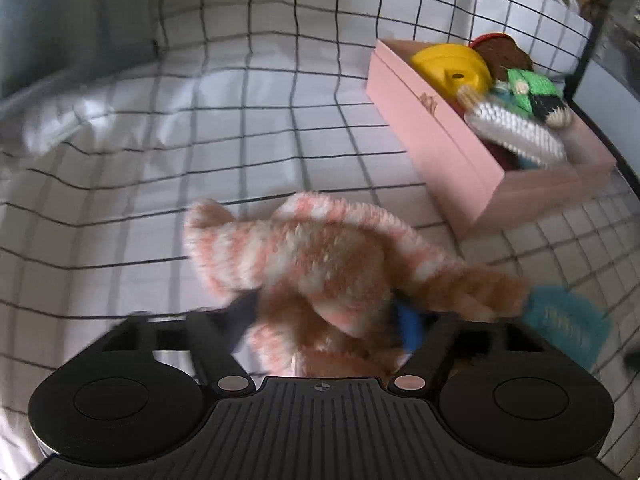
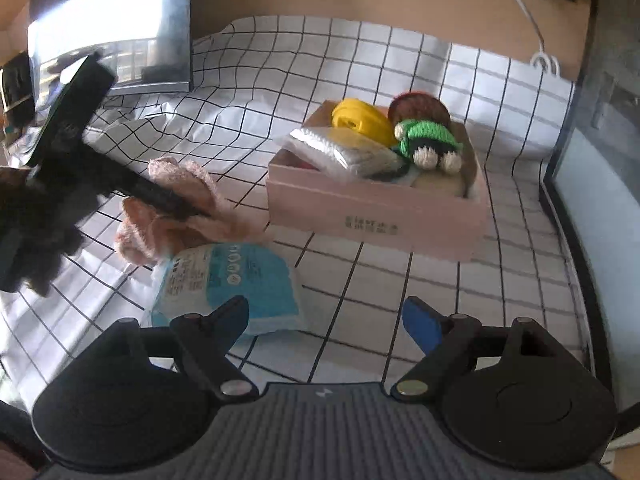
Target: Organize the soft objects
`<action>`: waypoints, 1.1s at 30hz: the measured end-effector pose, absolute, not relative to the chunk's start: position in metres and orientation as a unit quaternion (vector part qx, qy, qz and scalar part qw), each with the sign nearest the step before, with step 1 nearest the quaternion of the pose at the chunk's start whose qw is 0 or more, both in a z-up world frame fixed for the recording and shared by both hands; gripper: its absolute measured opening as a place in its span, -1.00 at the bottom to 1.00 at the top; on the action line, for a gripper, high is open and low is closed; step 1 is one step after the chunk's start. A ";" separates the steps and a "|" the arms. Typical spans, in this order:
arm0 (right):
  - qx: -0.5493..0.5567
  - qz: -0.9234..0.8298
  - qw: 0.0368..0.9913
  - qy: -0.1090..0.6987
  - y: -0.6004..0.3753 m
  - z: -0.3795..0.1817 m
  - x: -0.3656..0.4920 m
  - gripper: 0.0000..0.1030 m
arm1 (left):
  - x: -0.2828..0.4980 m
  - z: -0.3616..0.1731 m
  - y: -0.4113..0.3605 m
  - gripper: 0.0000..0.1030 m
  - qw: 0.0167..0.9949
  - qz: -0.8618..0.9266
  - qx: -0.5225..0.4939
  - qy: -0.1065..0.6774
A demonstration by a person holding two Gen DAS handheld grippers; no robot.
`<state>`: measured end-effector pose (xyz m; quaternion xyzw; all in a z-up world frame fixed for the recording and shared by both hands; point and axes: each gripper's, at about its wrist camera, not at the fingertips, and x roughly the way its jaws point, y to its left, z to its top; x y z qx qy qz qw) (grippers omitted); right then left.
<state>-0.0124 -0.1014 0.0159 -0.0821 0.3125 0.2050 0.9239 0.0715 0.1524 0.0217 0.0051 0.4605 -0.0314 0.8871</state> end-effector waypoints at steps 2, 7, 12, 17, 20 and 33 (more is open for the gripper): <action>-0.094 0.188 0.928 0.306 -0.097 0.014 -0.009 0.65 | 0.059 0.025 0.171 0.01 0.887 -0.032 -0.021 0.461; -0.062 0.184 0.914 0.356 -0.084 0.001 -0.001 0.64 | 0.030 0.027 0.224 -0.19 0.883 -0.016 -0.065 0.464; -0.052 0.371 0.860 0.347 -0.055 0.022 -0.028 0.64 | 0.007 0.030 0.255 -0.21 0.881 0.002 -0.086 0.465; -0.245 0.390 0.859 0.225 -0.040 0.046 -0.053 0.64 | -0.006 0.026 0.267 -0.21 0.882 0.010 -0.118 0.456; -0.281 0.274 0.885 0.249 -0.046 0.034 -0.020 0.64 | -0.012 0.023 0.269 -0.21 0.885 0.021 -0.138 0.443; -0.116 0.322 0.815 0.467 -0.042 0.011 0.048 0.12 | -0.019 0.020 0.272 -0.22 0.890 0.031 -0.165 0.423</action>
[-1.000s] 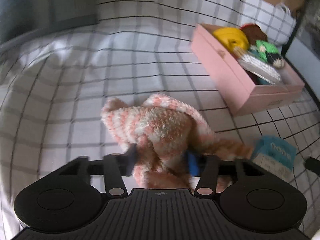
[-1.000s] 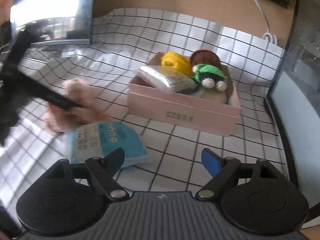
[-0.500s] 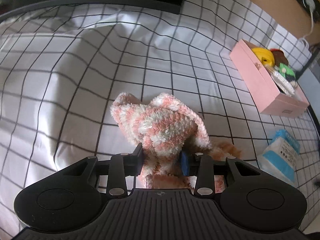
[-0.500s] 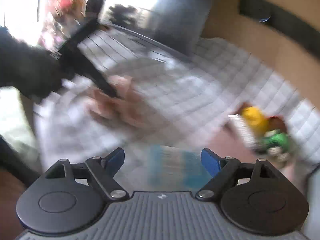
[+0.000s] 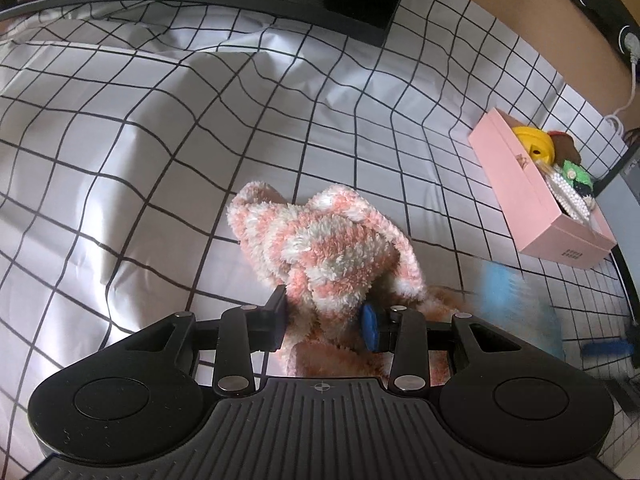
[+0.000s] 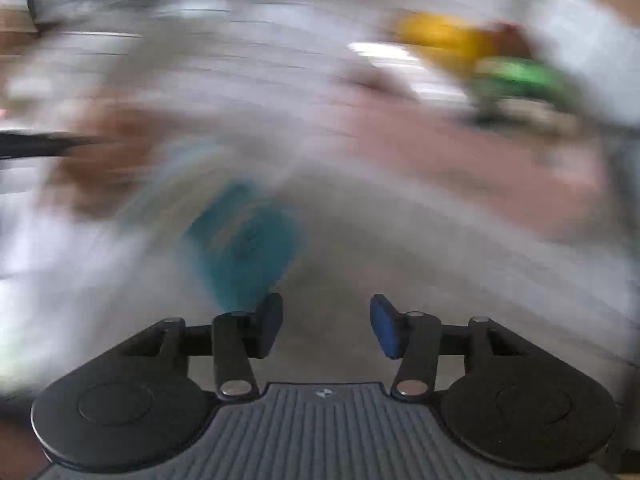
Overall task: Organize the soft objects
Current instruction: 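Grasp the blue wipes packet with the right gripper while the left holds the towel, then carry the towel and wipes packet over the pink box with both grippers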
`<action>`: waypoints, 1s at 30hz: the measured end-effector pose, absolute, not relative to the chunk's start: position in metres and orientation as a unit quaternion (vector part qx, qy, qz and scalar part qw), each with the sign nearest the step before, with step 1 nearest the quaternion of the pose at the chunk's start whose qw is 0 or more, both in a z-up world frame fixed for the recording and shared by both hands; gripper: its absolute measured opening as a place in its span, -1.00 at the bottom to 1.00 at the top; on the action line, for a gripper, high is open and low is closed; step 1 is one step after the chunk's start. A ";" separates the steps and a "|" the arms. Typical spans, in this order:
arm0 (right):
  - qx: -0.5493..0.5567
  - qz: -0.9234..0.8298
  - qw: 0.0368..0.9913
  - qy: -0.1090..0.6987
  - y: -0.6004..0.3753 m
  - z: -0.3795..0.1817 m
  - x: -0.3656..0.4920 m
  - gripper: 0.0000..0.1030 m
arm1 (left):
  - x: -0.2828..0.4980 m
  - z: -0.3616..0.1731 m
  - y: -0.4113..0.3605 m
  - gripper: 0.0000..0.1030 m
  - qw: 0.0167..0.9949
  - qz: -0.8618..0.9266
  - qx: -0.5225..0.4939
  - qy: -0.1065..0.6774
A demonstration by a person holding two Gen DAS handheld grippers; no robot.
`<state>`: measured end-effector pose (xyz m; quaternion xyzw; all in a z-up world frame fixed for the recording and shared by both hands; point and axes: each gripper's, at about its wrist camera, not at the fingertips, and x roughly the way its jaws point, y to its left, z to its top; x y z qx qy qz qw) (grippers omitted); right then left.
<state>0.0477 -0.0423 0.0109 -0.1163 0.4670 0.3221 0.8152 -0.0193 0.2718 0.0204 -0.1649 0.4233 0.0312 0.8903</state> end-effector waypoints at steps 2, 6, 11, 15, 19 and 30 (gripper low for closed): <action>-0.127 0.406 0.796 0.430 -0.030 0.032 0.029 0.50 | -0.019 0.020 0.272 -0.22 0.890 0.031 -0.167 0.423; -0.220 0.417 0.828 0.304 -0.002 0.055 0.011 0.69 | -0.019 0.020 0.273 -0.22 0.891 0.032 -0.165 0.422; -0.161 0.379 0.843 0.345 0.053 0.044 0.026 0.69 | -0.022 0.021 0.271 -0.21 0.891 0.038 -0.169 0.420; -0.195 0.283 0.867 0.360 0.077 0.002 0.038 0.67 | -0.025 0.023 0.273 -0.17 0.883 0.038 -0.172 0.435; -0.128 0.314 0.843 0.418 0.052 -0.005 0.049 0.03 | -0.022 0.024 0.275 -0.17 0.873 0.039 -0.181 0.451; -0.089 0.217 0.909 0.343 -0.068 0.031 -0.004 0.03 | -0.034 0.063 0.201 -0.41 0.913 -0.077 -0.047 0.399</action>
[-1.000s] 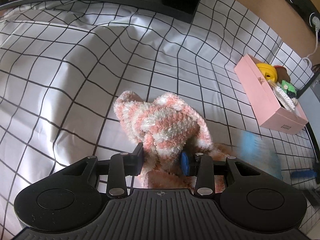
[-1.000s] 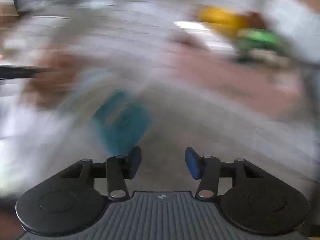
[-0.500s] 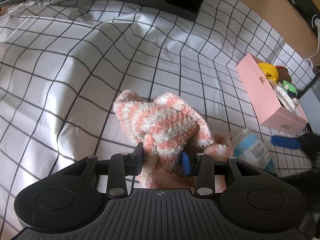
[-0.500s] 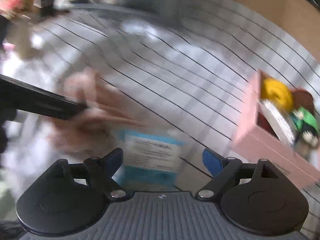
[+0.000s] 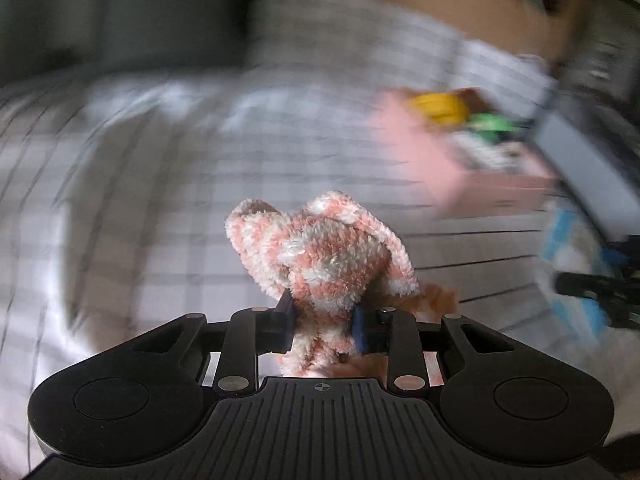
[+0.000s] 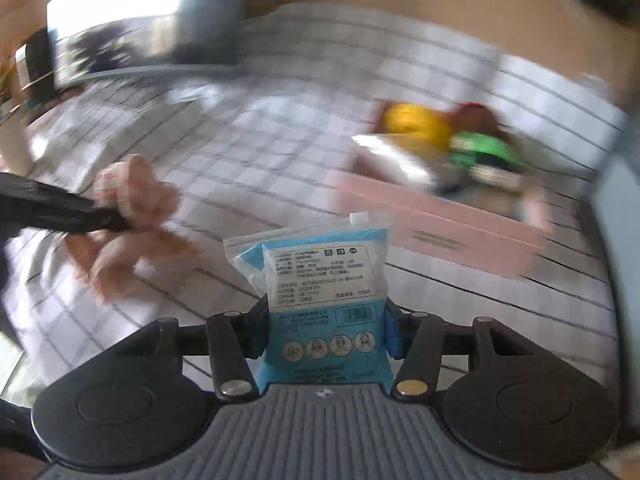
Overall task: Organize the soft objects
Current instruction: 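Carry the towel and wipes packet over the pink box with both grippers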
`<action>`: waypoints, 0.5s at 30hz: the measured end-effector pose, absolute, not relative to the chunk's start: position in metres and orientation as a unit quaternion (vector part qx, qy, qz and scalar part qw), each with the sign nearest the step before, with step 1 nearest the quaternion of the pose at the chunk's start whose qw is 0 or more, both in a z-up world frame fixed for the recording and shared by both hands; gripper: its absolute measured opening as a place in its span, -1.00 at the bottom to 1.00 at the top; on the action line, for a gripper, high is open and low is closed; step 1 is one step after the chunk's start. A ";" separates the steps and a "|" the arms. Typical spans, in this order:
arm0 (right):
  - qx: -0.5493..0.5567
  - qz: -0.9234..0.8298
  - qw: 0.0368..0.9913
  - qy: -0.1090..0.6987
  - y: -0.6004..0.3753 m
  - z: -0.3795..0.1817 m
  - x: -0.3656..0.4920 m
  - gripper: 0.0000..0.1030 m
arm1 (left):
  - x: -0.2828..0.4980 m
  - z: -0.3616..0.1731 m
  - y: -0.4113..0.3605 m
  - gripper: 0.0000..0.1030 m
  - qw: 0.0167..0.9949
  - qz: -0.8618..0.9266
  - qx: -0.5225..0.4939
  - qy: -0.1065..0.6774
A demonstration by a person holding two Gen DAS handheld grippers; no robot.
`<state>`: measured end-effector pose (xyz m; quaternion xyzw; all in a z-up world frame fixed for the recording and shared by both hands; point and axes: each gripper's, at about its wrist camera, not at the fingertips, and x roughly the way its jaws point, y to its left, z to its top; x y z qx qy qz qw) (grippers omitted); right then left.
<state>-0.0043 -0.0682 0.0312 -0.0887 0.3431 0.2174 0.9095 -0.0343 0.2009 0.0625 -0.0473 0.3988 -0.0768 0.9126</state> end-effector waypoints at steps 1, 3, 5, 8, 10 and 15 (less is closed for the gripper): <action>-0.080 0.200 0.915 0.342 -0.082 0.033 -0.007 0.03 | -0.030 0.077 0.189 -0.41 0.915 -0.099 -0.040 0.388; -0.063 0.163 0.924 0.339 -0.109 0.035 -0.010 0.03 | -0.018 0.109 0.171 -0.41 0.921 -0.138 -0.037 0.361; -0.047 0.128 0.933 0.334 -0.134 0.038 -0.012 0.03 | 0.001 0.150 0.153 -0.41 0.933 -0.172 -0.042 0.314; -0.022 0.094 0.942 0.323 -0.161 0.040 -0.014 0.03 | 0.035 0.202 0.124 -0.41 0.954 -0.181 -0.033 0.236; -0.004 0.080 0.945 0.317 -0.174 0.042 -0.014 0.03 | 0.061 0.222 0.101 -0.40 0.963 -0.182 -0.026 0.197; 0.020 0.067 0.949 0.309 -0.187 0.041 -0.020 0.03 | 0.133 0.186 0.041 -0.38 0.961 -0.181 -0.014 0.209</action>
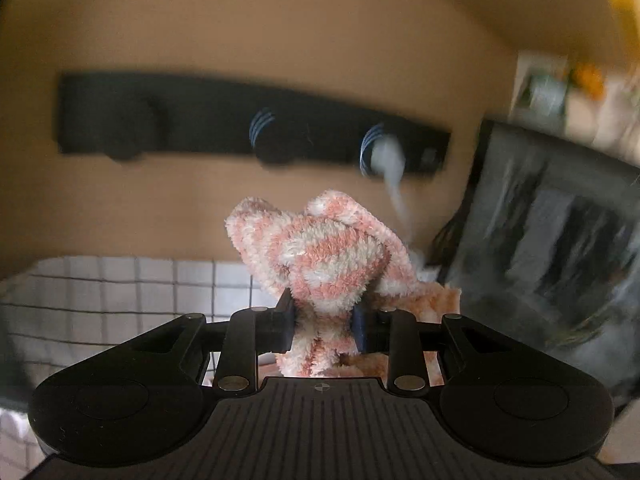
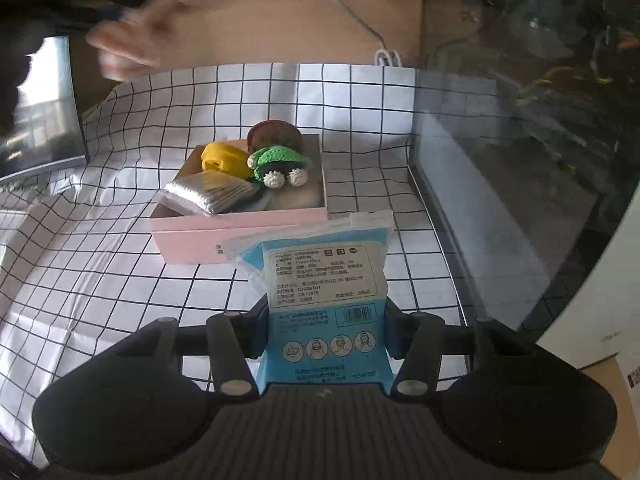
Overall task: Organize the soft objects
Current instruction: 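Carry the towel and wipes packet over the pink box with both grippers, then lower the towel and wipes packet into the pink box, open both grippers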
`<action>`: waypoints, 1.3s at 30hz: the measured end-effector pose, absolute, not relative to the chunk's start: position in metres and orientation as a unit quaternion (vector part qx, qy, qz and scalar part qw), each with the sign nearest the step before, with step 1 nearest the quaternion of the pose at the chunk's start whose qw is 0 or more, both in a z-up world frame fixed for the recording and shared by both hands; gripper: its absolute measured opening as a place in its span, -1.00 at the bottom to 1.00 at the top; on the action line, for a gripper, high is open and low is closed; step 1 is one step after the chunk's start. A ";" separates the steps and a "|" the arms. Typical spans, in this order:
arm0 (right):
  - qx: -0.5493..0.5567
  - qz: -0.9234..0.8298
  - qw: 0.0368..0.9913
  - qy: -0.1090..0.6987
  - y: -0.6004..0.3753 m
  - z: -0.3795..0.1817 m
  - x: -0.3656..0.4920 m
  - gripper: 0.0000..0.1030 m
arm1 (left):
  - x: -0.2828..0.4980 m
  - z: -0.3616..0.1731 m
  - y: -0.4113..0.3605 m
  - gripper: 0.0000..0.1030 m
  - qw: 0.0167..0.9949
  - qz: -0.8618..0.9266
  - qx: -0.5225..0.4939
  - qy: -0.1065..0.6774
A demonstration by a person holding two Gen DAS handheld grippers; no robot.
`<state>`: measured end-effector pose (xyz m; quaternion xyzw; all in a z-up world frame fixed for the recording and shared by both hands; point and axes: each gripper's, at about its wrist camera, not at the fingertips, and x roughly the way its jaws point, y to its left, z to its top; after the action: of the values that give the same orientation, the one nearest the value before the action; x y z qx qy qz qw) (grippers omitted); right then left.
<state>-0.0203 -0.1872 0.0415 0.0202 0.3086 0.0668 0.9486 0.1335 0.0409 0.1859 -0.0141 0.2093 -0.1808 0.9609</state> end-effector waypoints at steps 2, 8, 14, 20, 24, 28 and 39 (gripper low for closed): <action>0.022 0.069 0.946 0.315 -0.187 0.035 -0.017 0.03 | 0.155 0.140 0.017 -0.37 0.951 -0.174 0.016 0.255; 0.010 0.074 0.941 0.331 -0.193 0.029 -0.011 0.03 | 0.188 0.049 0.004 0.06 0.905 -0.159 -0.019 0.394; 0.010 0.095 0.945 0.312 -0.194 0.048 0.021 0.03 | 0.194 0.067 0.021 0.02 0.892 -0.172 -0.069 0.413; 0.041 0.141 0.956 0.254 -0.183 0.088 0.078 0.03 | 0.181 0.103 0.042 -0.02 0.897 -0.200 -0.106 0.380; 0.083 0.164 0.948 0.261 -0.163 0.079 0.148 0.03 | 0.169 0.112 0.055 -0.02 0.908 -0.180 -0.122 0.357; 0.135 0.181 0.922 0.315 -0.146 0.036 0.198 0.09 | 0.162 0.083 0.054 -0.06 0.893 -0.166 -0.115 0.402; 0.122 0.147 0.932 0.308 -0.104 0.042 0.218 0.12 | 0.186 0.069 0.070 -0.19 0.900 -0.135 -0.071 0.409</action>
<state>0.2178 -0.1039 0.0418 0.1216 0.3078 0.1470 0.9321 0.1863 0.0702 0.0685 -0.0706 0.4090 -0.1347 0.8998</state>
